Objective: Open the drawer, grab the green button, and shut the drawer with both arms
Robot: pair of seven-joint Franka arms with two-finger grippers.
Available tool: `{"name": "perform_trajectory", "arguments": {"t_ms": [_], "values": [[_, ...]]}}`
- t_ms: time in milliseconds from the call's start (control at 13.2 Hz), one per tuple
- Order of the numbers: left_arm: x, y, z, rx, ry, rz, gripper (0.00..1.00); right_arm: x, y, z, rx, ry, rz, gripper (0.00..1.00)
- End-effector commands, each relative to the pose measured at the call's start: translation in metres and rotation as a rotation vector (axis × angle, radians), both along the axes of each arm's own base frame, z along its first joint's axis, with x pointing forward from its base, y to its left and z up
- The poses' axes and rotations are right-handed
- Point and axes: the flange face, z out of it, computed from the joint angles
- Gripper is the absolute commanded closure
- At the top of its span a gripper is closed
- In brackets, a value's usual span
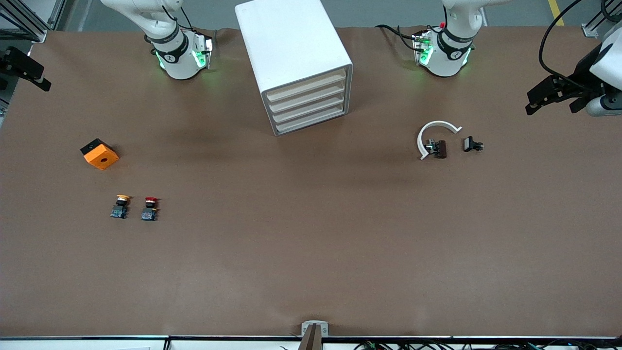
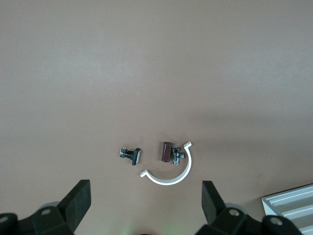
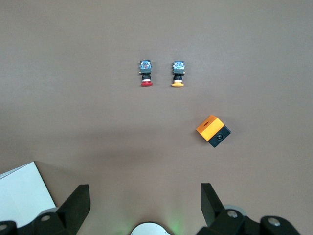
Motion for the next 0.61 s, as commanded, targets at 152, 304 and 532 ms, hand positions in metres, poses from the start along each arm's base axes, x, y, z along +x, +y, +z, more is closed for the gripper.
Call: {"name": "perform_trajectory", "arguments": {"t_ms": [152, 304, 532], "values": [[0.002, -0.001, 0.003, -0.002, 0.005, -0.018, 0.0, -0.007, 0.002, -0.003, 0.014, -0.019, -0.012, 0.0], [0.009, 0.002, -0.002, -0.006, 0.014, -0.01, 0.0, -0.007, 0.001, -0.003, 0.014, -0.018, -0.011, 0.0], [0.032, 0.0, -0.025, -0.023, 0.054, -0.021, 0.0, -0.008, 0.0, -0.001, 0.014, -0.015, -0.013, 0.0]]}}
